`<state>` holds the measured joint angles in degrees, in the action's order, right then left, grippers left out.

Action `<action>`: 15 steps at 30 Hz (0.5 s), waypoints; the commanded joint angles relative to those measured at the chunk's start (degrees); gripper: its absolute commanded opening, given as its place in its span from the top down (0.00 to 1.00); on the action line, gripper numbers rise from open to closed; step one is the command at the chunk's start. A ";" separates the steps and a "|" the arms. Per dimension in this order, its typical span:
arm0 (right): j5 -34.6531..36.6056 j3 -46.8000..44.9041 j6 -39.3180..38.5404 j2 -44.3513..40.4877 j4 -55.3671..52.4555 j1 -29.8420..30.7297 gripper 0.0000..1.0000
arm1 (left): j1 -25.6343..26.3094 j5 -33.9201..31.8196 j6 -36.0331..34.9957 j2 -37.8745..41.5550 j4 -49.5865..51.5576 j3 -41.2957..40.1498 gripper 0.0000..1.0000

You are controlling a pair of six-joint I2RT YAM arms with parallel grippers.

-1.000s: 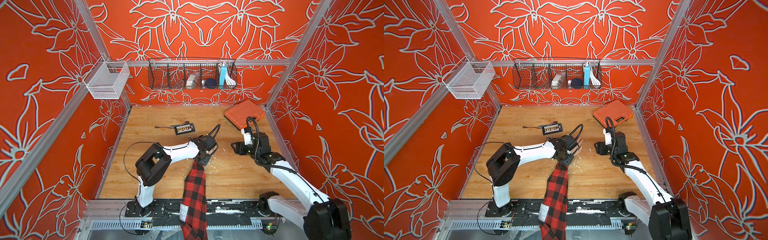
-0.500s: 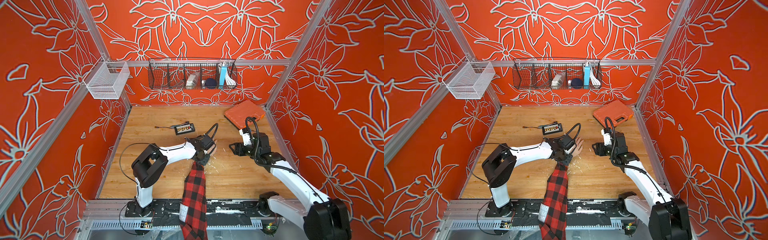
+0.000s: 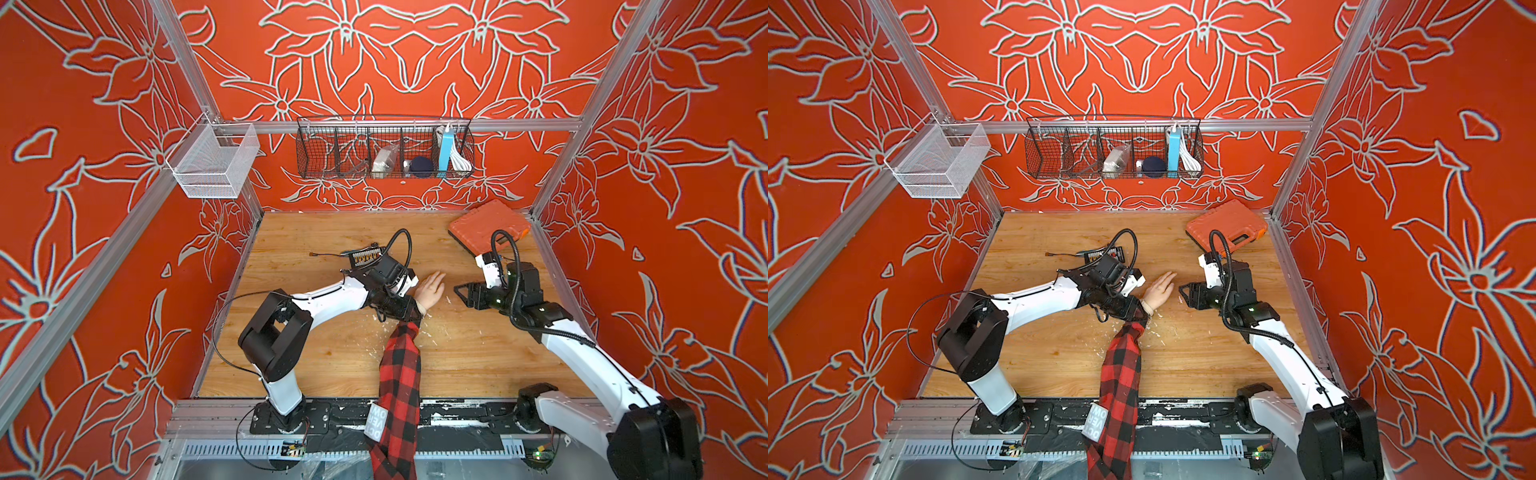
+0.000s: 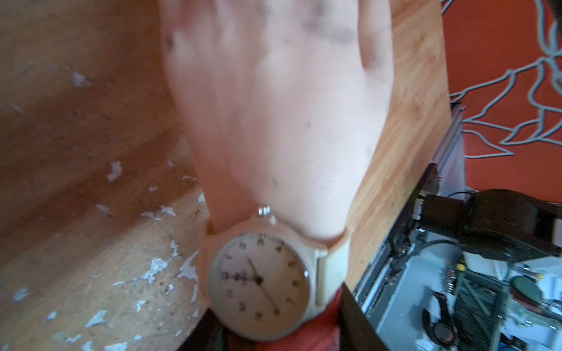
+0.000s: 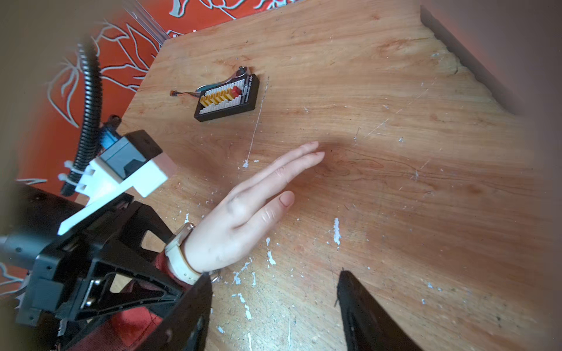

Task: Take off the watch
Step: Adjust the hand at the center of the board.

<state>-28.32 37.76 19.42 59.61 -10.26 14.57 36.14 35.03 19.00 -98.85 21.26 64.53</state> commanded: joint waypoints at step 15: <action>6.60 -0.04 -4.68 -3.06 -2.84 5.51 0.35 | -2.85 21.57 1.42 -6.20 -1.34 2.69 0.64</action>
<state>-27.29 37.76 17.69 58.43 -11.97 17.63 34.72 51.35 21.69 -106.10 19.33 64.86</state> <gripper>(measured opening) 0.647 0.402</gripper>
